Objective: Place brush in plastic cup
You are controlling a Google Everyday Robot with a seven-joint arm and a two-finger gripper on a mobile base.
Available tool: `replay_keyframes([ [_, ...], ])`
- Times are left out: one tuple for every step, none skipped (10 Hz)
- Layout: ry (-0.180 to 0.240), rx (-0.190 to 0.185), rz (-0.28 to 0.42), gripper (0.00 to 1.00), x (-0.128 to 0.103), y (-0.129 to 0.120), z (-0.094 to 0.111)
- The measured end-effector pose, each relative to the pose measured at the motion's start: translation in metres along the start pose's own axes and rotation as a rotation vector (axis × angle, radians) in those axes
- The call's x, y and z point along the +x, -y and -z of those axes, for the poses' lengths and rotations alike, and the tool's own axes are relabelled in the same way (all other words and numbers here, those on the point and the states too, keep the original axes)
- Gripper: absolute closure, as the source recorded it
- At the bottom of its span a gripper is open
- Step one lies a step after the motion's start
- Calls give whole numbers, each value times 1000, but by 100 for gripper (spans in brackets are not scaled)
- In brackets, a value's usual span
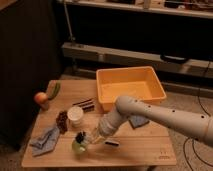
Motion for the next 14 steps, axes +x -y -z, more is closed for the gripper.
replay_keyframes([
  [-15, -9, 17, 76, -2, -2, -3],
  [-35, -15, 40, 64, -4, -3, -7],
  [-50, -19, 52, 54, -5, -4, -10],
  [-64, -24, 61, 44, -4, -5, -12],
  [-78, -30, 68, 34, -4, -6, -14],
  [-93, -39, 75, 25, -5, -7, -18],
  [-98, -44, 78, 21, -6, -6, -20],
  [-103, -54, 72, 21, -4, -7, -21],
  [-103, -63, 68, 21, -3, -7, -22],
  [-99, -77, 60, 21, -2, -8, -22],
  [-77, -84, 45, 21, -1, -6, -22],
  [-46, -97, 30, 21, 2, -6, -21],
  [-41, -100, 23, 21, 4, -6, -20],
  [-34, -107, 16, 21, 5, -6, -21],
])
